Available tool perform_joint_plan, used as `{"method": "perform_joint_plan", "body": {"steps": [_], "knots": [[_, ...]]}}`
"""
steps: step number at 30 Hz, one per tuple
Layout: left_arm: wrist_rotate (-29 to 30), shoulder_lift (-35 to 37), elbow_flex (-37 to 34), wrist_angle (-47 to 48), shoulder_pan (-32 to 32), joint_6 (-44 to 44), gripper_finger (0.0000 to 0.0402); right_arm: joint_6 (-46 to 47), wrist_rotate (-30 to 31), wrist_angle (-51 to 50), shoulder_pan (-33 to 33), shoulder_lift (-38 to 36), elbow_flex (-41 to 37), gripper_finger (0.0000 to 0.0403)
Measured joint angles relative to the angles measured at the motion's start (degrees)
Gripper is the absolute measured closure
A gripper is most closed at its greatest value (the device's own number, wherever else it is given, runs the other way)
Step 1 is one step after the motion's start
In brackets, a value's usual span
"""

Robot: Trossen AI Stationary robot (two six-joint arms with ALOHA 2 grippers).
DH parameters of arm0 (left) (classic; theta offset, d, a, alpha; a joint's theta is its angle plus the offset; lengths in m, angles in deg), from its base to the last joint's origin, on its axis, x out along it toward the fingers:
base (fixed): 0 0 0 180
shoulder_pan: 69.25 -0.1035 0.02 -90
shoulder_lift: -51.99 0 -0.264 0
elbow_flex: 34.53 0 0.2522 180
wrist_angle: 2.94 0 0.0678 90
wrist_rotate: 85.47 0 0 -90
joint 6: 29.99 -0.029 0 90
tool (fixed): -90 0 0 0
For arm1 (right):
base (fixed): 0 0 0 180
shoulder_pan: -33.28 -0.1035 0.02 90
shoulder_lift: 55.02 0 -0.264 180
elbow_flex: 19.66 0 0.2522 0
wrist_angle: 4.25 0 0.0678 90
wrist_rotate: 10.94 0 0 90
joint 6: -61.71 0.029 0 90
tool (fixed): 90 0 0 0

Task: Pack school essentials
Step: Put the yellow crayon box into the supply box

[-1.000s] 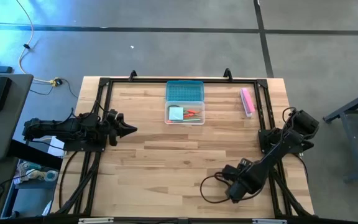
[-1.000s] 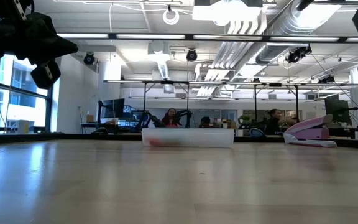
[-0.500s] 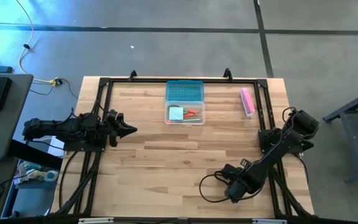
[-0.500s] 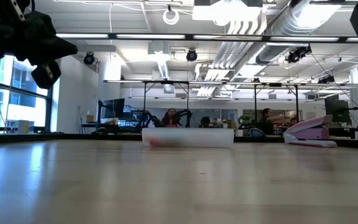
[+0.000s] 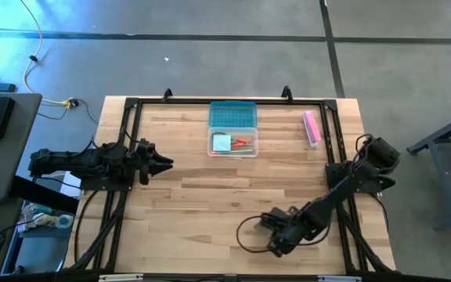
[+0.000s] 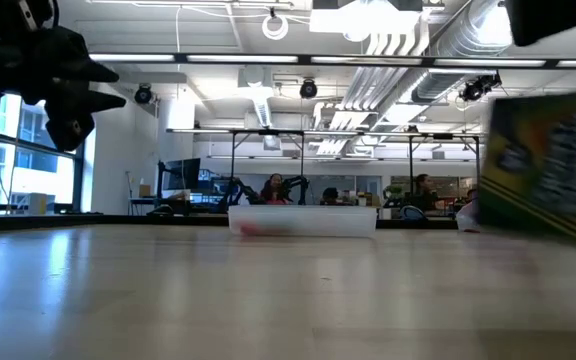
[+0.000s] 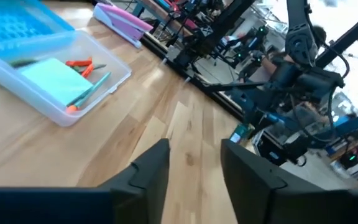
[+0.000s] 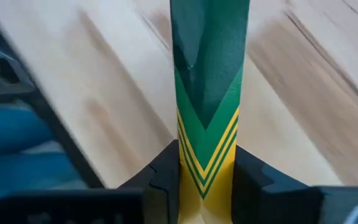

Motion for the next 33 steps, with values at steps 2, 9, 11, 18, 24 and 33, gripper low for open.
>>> {"method": "perform_joint_plan", "body": {"steps": [2,9,11,18,24,33], "knots": [[-0.14,0.02,0.0,-0.07,0.0,2.26,0.0255,-1.04,0.74,5.03,1.47,0.0,0.0,0.032],[-4.91,0.02,0.0,-0.22,0.02,5.04,0.0252,-7.98,2.62,22.37,9.6,0.0,0.0,0.032],[-7.9,0.02,0.0,-0.22,0.02,5.04,0.0254,-9.74,2.62,25.82,12.08,0.0,0.0,0.032],[-13.22,0.02,0.0,-0.31,0.02,5.2,0.0244,-15.25,1.8,37.49,19.59,0.0,0.0,0.032],[-16.34,0.02,0.0,-3.79,0.02,3.36,0.0205,-17.76,-0.5,42.8,24.65,0.0,0.11,0.032],[-11.07,-0.07,0.0,-9.68,0.0,11.46,0.0148,-22.61,-9.33,42.41,31.23,0.0,3.45,0.032]]}}
